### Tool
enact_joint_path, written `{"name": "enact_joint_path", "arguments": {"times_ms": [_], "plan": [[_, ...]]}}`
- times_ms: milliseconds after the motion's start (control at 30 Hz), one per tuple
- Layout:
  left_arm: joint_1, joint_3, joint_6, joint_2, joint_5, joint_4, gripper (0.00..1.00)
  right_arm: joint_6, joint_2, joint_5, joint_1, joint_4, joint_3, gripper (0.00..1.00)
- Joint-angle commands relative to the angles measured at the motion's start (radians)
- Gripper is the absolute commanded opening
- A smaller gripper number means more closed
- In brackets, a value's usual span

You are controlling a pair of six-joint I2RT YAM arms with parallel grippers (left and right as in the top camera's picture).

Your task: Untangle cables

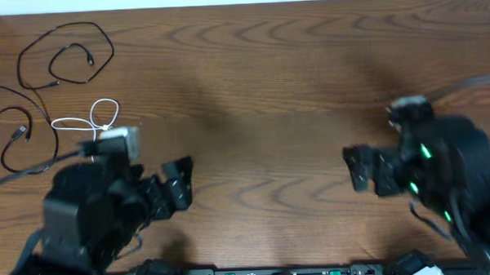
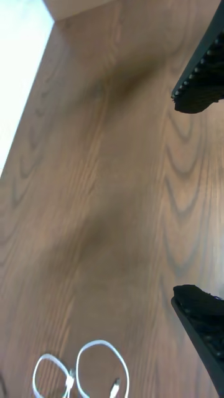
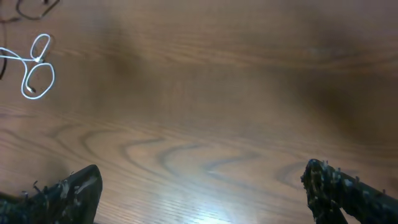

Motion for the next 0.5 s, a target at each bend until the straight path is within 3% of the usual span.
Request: {"name": "enact_joint_path", "arguments": {"times_ms": [0, 300, 467], "plan": [[-0.006, 0.0, -0.01, -0.023, -0.053, -0.014, 0.94, 0.042, -0.102, 0.1, 0.017, 0.011, -0.1, 0.99], [-0.006, 0.0, -0.011, -0.023, -0.053, -0.016, 0.95, 0.225, -0.191, 0.103, 0.015, 0.024, -0.248, 0.99], [-0.006, 0.0, -0.011, -0.023, -0.053, -0.016, 0.95, 0.239, -0.178, 0.103, 0.015, 0.023, -0.28, 0.99]]}}
